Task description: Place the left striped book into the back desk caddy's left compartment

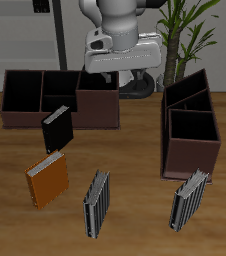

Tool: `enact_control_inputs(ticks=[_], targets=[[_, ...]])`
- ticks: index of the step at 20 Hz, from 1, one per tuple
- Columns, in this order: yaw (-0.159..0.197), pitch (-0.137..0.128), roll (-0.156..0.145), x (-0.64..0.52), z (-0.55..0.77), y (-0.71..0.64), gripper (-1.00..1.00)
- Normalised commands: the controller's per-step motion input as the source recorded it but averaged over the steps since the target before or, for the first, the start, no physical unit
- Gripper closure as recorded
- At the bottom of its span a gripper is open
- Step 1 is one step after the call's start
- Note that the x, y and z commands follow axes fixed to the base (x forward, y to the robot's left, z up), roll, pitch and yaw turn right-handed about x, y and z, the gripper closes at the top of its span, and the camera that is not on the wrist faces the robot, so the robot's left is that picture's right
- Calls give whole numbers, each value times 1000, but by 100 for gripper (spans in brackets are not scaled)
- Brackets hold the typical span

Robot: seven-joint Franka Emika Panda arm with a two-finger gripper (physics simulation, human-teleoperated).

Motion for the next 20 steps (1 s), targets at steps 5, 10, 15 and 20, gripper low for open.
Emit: enact_control_inputs(ticks=[5, 10, 15, 20], targets=[[-16, 5, 1, 156, 29, 13, -100], [2, -56, -73, 311, 139, -76, -100], [-17, -23, -92, 470, 102, 11, -100], [-47, 17, -50, 357, -16, 129, -100]])
